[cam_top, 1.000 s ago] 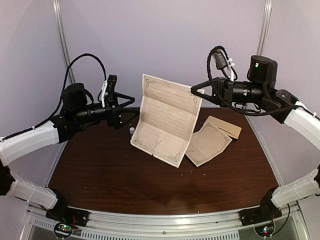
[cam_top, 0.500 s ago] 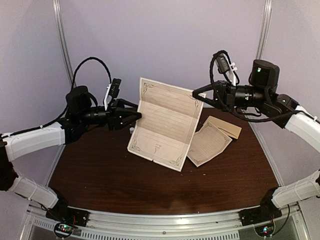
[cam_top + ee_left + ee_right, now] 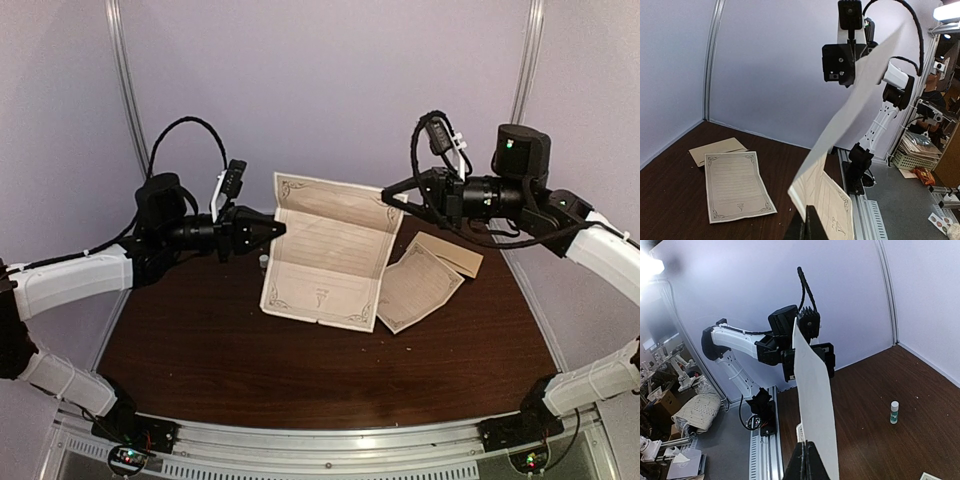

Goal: Place the letter into the envelope and seal it
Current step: Fold the letter.

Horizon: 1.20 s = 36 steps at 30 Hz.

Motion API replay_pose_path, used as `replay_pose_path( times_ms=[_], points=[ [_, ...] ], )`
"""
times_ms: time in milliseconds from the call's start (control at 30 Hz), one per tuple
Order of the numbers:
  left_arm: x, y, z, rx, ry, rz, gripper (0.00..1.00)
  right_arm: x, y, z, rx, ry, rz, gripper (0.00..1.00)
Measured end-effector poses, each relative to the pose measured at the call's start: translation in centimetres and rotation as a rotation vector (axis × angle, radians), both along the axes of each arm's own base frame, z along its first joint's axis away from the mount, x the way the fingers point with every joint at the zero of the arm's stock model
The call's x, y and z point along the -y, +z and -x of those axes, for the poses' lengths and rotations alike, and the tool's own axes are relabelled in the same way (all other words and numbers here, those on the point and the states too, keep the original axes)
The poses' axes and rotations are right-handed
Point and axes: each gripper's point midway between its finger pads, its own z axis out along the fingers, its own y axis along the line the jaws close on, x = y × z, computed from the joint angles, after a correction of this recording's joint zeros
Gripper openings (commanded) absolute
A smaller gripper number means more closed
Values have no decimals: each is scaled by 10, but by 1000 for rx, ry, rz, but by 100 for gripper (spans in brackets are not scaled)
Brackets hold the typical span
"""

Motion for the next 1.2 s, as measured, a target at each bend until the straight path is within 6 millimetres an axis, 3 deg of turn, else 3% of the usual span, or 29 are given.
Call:
replay_pose_path(
  times_ms=[233,267,300,367,467,533,733,833,1033,1200],
  points=[
    [-1,0,-1,1,10,-4,0,1,-8,-6,-7,-37,17,1],
    [-1,-1,-1,0,16,-8,0,2,-10,-7,-10,-45,21,9],
    [-3,-2,-3,-6,39,-20,0,4,-18,-8,-20,-68,33,34],
    [-3,-3,-5,-5,52,-24,0,5,-21,-10,-26,-83,36,61],
    [-6,-6,-10,-1,93,-41,0,12,-24,-15,-48,-142,49,88],
    [-7,-9,-14,5,120,-57,0,18,-22,-16,-58,-179,52,99],
    [-8,-21,-18,11,150,-106,0,37,-2,-12,-34,-268,53,100],
    [-8,-25,-17,29,140,-121,0,39,-3,-15,-23,-286,71,100],
    [-1,-23,-8,55,73,-137,0,16,-38,-22,-61,-246,168,98],
    [20,-27,18,75,-56,-171,0,-16,-76,-3,-96,-134,302,82]
  ],
)
